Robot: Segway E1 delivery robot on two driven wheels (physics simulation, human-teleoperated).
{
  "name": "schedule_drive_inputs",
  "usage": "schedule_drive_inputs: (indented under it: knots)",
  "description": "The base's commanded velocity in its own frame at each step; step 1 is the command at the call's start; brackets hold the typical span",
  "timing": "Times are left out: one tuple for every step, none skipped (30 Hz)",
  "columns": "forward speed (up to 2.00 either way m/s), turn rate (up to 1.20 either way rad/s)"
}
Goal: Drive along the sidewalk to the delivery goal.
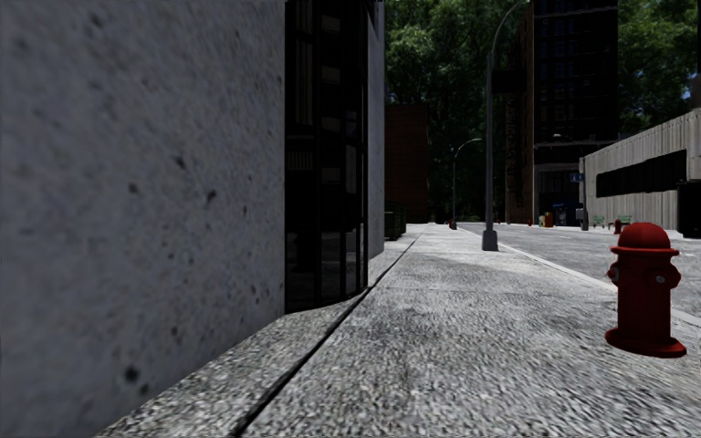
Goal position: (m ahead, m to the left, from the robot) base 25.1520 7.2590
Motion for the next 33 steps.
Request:
schedule_drive_inputs:
  knots:
    - [2.00,-0.62]
    - [2.00,-0.62]
    - [2.00,-0.62]
    - [2.00,-0.62]
    - [2.00,-0.62]
    - [2.00,-0.62]
    - [2.00,-0.62]
    - [2.00,-0.62]
    - [2.00,-0.52]
    - [2.00,0.00]
    - [2.00,0.00]
    - [2.00,0.00]
    - [2.00,0.00]
    - [2.00,0.00]
    - [2.00,0.00]
    - [2.00,0.00]
    - [2.00,0.00]
    - [2.00,0.00]
    - [2.00,0.00]
    - [2.00,0.00]
    - [2.00,0.00]
    - [2.00,0.00]
    - [2.00,0.00]
    - [2.00,0.00]
    - [2.00,0.00]
    - [2.00,0.00]
    - [2.00,0.00]
    - [2.00,0.00]
    - [2.00,0.00]
    - [2.00,0.00]
    - [2.00,0.00]
    - [2.00,0.00]
    - [2.00,0.00]
